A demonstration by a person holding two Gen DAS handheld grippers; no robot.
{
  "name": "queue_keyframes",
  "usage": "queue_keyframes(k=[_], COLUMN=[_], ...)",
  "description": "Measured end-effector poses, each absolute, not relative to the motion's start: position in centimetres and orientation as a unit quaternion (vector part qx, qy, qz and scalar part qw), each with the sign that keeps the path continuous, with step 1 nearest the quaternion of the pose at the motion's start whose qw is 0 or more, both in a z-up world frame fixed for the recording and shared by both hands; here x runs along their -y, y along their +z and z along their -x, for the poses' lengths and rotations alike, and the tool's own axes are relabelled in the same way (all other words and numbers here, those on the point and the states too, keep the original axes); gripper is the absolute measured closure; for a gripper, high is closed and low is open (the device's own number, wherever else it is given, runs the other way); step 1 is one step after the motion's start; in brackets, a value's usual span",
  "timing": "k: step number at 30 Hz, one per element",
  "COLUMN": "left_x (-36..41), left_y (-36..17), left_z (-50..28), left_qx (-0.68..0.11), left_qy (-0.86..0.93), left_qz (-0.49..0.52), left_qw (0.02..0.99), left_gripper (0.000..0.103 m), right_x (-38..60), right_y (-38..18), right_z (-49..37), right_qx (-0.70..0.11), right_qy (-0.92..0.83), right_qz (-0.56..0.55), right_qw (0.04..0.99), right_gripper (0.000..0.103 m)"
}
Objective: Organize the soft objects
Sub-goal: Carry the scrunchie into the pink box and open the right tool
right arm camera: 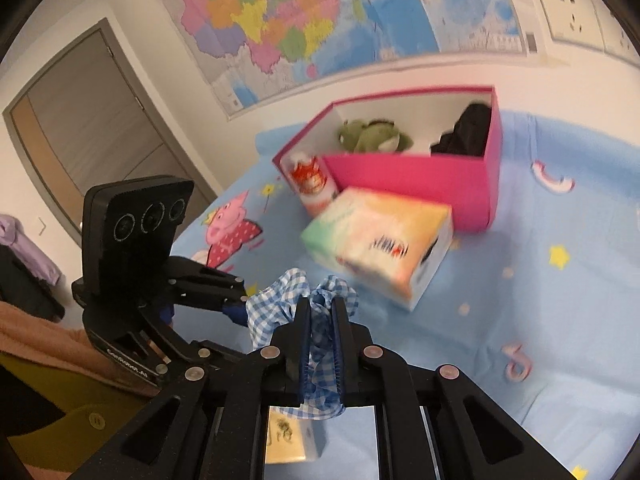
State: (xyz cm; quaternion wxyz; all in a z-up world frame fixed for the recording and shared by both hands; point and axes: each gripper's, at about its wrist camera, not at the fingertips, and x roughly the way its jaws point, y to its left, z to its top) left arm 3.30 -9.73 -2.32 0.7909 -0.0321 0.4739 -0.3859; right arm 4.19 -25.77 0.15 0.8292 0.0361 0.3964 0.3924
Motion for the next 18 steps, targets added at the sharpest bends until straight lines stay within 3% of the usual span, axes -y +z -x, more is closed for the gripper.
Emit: queue_keyframes(k=[2,4,18], left_x=[9.6,9.6,9.8], left_y=[-1.6,-0.9,4.0], left_z=[-3.9,-4.5,-12.9], left_qx=[-0.465,-0.456,-0.43], left_qy=[-0.382,-0.379,-0.324], left_qz=[0.033,0.033,0.03], left_qw=[0.798,0.805,0.842], left_gripper=[0.061,0.069,0.069], right_x=[25.9,25.8,25.4], right_y=[1.1,2.1,6.0], right_z=[-4.7,-5.5,-14.1], right_qx=[-0.384,-0.371,-0.32], right_qy=[0.388,0.384,0.342], right_qz=[-0.033,-0.03,-0.025], right_qw=[0.837,0.845,0.883], right_gripper=[0.094,0.094,0.094])
